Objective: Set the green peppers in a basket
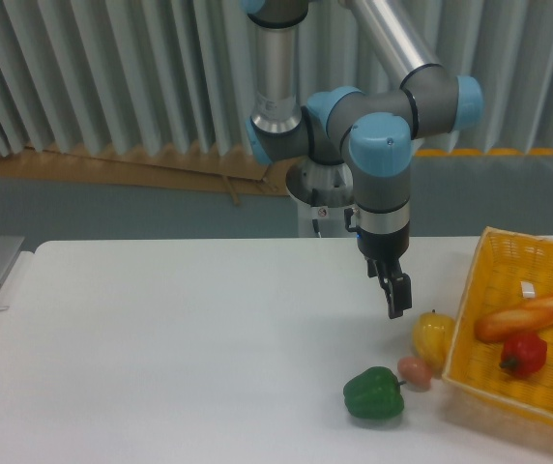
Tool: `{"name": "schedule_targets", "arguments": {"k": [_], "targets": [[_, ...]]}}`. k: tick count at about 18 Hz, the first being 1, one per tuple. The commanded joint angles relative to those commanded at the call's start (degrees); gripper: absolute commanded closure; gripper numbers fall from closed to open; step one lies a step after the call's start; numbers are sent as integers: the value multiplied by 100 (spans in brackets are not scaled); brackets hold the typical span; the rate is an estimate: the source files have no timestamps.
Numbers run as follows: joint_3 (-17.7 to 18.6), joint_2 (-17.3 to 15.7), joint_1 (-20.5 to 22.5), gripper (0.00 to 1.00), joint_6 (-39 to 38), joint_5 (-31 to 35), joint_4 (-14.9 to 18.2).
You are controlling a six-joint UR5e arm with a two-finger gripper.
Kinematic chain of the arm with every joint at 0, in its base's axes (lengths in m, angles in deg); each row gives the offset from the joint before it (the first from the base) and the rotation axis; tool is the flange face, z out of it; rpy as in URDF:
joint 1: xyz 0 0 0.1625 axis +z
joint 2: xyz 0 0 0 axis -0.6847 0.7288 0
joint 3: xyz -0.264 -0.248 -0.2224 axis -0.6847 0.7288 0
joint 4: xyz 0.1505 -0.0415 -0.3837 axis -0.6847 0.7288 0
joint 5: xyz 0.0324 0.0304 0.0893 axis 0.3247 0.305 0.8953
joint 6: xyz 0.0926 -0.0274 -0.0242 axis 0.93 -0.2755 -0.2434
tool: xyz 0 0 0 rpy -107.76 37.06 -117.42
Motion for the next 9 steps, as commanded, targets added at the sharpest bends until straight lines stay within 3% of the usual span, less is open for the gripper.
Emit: {"name": "schedule_targets", "arguments": {"k": [3, 9], "targets": [[0, 44, 0, 0, -9, -9, -430], [-44, 430, -35, 0, -53, 18, -861]]}}
